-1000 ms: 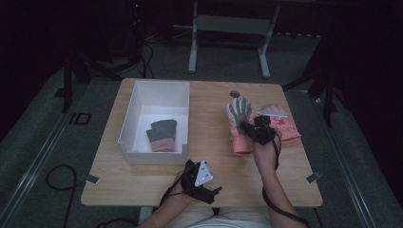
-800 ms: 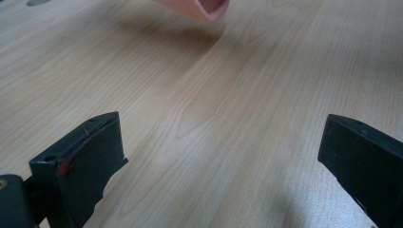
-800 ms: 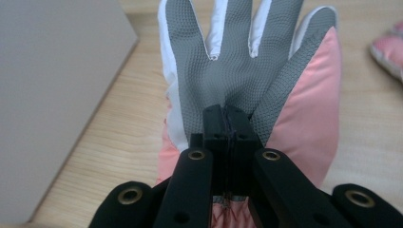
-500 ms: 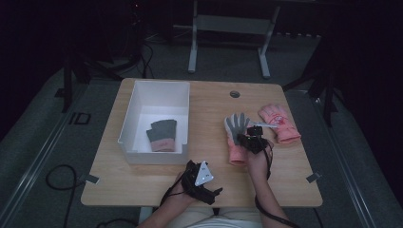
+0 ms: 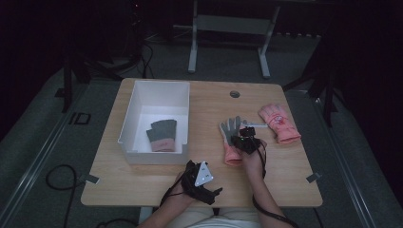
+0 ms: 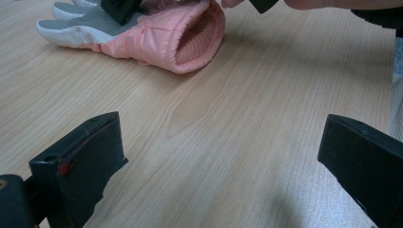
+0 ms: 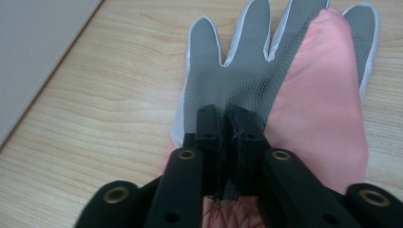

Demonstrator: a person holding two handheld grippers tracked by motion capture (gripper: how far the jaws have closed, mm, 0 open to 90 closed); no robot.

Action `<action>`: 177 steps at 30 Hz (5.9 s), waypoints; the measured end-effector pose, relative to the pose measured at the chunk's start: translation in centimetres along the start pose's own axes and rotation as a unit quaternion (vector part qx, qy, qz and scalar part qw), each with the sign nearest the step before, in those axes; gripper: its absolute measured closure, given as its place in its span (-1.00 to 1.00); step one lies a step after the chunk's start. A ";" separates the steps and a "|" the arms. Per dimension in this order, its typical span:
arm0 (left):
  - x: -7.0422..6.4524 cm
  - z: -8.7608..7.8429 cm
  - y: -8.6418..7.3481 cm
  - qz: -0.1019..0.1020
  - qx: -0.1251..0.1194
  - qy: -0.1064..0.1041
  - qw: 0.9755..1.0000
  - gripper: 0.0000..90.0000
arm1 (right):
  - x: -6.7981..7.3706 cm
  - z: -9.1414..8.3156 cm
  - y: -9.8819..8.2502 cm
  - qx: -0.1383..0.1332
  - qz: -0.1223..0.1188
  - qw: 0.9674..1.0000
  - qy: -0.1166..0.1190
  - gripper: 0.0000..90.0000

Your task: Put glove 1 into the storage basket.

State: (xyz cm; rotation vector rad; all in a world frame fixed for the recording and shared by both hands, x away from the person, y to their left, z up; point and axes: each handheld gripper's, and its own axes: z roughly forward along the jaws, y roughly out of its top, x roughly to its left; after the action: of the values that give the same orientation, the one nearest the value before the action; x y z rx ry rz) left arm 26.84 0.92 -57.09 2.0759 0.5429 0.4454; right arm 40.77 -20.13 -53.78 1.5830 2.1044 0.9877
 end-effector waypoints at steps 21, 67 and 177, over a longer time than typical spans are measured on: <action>0.1 0.1 0.0 -0.004 -0.001 0.000 1.000 -0.98 | -10.6 -7.8 2.4 -0.083 -0.057 0.995 -0.010 0.57; 0.1 0.2 -0.2 -0.001 0.002 -0.002 1.000 -0.98 | -20.7 -0.8 3.6 -0.029 -0.071 0.994 -0.083 0.80; -0.5 -0.2 0.1 0.008 -0.012 0.005 1.000 -0.98 | -13.8 -10.9 1.5 -0.020 -0.057 0.996 -0.062 0.96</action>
State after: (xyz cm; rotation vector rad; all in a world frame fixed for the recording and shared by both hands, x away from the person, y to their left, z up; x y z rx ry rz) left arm 26.29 0.75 -56.93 2.0574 0.5250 0.4706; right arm 39.53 -36.36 -47.03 1.4481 2.0522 0.8659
